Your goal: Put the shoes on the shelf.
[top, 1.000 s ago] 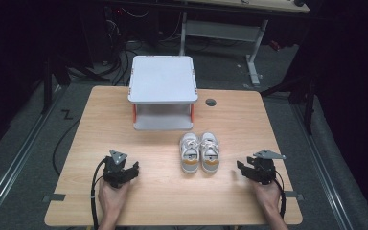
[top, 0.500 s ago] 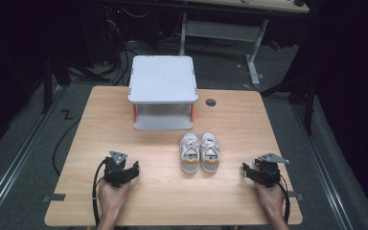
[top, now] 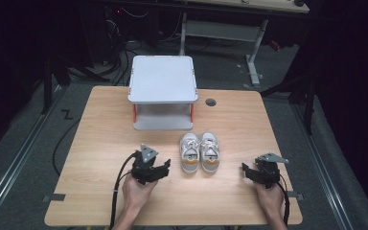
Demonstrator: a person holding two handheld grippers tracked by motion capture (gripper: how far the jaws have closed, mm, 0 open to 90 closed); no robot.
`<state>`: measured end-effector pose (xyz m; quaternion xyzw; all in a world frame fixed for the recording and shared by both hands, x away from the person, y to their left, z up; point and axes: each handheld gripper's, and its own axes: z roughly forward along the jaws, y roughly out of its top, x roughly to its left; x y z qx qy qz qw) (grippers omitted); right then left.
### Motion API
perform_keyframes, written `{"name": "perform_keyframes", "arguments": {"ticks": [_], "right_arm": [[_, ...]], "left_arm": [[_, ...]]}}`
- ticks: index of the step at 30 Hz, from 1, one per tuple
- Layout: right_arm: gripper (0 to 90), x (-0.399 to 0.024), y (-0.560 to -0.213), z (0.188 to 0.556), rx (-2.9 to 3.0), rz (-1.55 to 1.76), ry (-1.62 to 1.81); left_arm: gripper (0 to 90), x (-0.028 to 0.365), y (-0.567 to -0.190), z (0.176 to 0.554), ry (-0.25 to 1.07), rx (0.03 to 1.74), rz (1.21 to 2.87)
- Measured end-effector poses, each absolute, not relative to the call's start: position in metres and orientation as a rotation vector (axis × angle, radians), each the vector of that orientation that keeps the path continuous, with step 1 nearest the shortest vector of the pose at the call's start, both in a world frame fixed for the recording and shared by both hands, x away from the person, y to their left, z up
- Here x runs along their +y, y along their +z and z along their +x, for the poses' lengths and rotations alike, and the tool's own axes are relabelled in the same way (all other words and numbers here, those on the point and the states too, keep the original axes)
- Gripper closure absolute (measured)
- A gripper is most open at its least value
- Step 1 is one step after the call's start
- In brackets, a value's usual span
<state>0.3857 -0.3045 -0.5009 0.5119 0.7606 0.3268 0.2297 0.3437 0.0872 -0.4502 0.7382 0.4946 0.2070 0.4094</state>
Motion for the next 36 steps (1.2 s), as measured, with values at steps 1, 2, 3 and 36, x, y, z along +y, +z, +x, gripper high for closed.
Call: {"name": "perform_keyframes", "arguments": {"ticks": [1, 2, 3, 36], "right_arm": [[37.0, -0.305, -0.501, 0.386, 2.093, 1.406, 0.9], [37.0, -0.305, -0.501, 0.386, 2.093, 1.408, 0.898], [37.0, -0.305, -0.501, 0.386, 2.093, 1.406, 0.9], [37.0, -0.304, -0.501, 0.386, 2.095, 1.402, 0.9]], "left_arm": [[33.0, 0.078, -0.447, 0.346, 0.489, 1.226, 1.873], [33.2, 0.071, -0.445, 0.347, 0.466, 1.208, 1.874], [33.3, 0.06, -0.442, 0.35, 0.436, 1.183, 1.885], [42.4, -0.016, -0.446, 0.398, 0.288, 1.377, 1.944]]}}
